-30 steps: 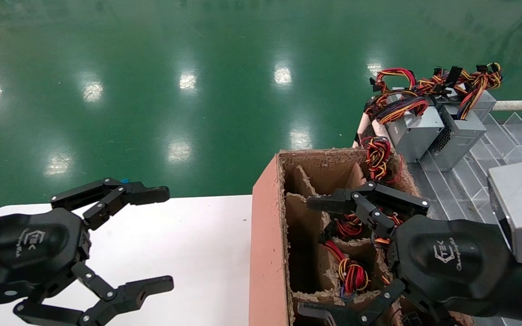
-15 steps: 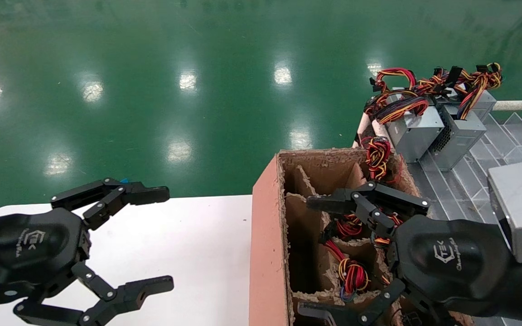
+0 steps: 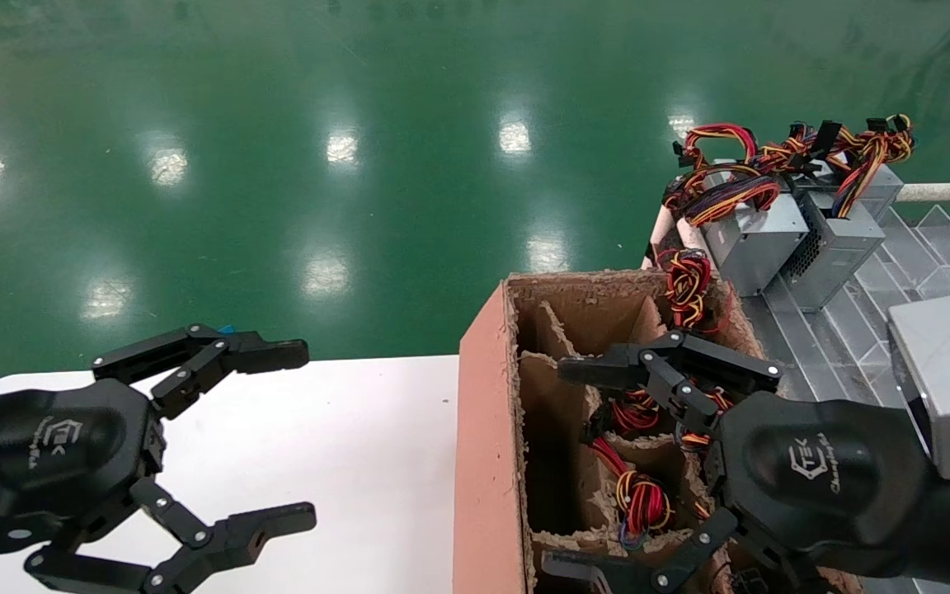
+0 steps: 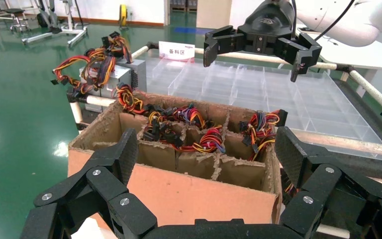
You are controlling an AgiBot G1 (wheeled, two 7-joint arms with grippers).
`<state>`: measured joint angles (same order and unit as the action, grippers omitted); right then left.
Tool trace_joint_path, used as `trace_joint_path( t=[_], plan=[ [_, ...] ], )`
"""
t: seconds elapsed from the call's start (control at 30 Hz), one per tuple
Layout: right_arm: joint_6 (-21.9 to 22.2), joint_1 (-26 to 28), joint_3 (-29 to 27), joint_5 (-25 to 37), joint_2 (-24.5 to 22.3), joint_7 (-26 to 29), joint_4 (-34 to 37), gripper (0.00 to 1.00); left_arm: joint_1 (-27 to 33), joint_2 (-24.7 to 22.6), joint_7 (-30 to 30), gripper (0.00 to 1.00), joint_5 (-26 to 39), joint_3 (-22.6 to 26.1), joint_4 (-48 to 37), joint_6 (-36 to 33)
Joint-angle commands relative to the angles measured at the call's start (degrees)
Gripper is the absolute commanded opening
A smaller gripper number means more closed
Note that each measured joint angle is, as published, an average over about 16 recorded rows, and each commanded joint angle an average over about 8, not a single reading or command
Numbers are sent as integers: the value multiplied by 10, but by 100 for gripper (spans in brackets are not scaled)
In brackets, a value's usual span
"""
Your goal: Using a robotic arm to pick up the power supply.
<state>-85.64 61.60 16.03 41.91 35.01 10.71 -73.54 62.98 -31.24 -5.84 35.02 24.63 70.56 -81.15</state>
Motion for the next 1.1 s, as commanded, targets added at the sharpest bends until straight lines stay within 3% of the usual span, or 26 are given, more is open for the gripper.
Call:
trace_joint_path(
  t=[0.03, 0.1, 0.13, 0.37, 0.87, 0.93, 1.1],
  plan=[
    [0, 0, 0, 0, 0, 0, 0, 100, 0, 0, 0, 28, 0, 0, 0, 0],
    [0, 0, 0, 0, 0, 0, 0, 100, 0, 0, 0, 3, 0, 0, 0, 0],
    [0, 0, 0, 0, 0, 0, 0, 100, 0, 0, 0, 0, 0, 0, 0, 0],
    [8, 5, 3, 26, -3, -14, 10, 100, 0, 0, 0, 0, 0, 0, 0, 0],
    [29, 90, 53, 204, 41, -127, 94, 98, 0, 0, 0, 0, 0, 0, 0, 0],
    [29, 99, 57, 217, 48, -139, 108, 83, 0, 0, 0, 0, 0, 0, 0, 0],
    [25, 115, 65, 234, 62, -163, 145, 20, 0, 0, 0, 0, 0, 0, 0, 0]
  ],
)
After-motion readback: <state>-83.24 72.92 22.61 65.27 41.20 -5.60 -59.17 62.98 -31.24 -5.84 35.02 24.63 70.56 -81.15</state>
